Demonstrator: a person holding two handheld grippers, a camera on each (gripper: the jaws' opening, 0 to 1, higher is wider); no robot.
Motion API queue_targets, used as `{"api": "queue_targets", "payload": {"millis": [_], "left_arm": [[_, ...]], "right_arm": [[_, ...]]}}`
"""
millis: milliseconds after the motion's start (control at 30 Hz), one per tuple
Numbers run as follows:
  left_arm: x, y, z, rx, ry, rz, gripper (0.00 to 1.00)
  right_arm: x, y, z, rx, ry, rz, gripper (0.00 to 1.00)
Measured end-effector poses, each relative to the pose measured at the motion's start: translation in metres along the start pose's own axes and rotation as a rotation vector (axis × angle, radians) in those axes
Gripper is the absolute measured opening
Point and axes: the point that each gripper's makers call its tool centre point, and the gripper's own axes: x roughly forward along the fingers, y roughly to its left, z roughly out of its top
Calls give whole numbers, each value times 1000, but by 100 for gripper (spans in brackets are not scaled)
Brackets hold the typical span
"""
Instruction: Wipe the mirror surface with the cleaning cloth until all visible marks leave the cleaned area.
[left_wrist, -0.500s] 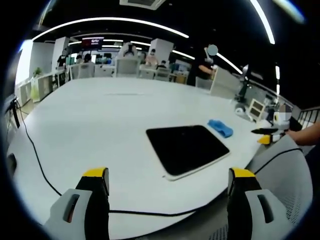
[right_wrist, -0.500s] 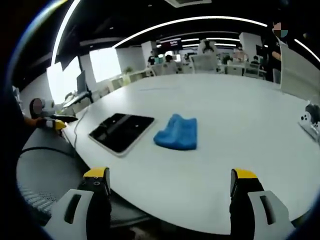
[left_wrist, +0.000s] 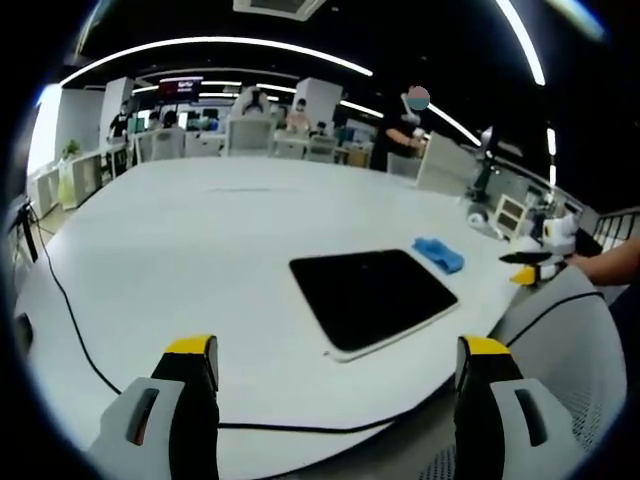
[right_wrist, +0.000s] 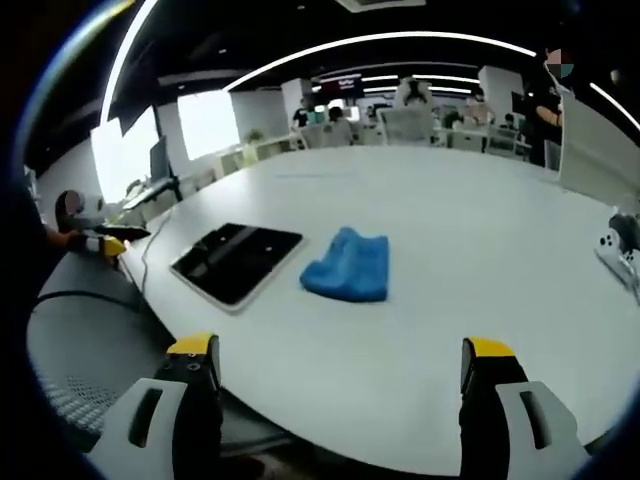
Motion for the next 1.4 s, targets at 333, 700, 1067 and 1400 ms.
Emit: {"api": "queue_targets", "payload": {"millis": [333, 700, 1067, 1400], "left_arm": [[0, -1, 0, 12, 3, -9, 99], [0, 1, 1, 37, 1, -4, 99], [-3, 9, 1, 28, -9, 29, 99], [-1, 6, 1, 28, -2, 25, 99]], "right_arm": [[0, 0, -1, 18, -1, -3, 100], [-2, -1, 2, 19, -5, -15, 100], [5, 7, 7, 19, -6, -1, 100], [-2, 1, 24, 37, -33, -37, 100]]}}
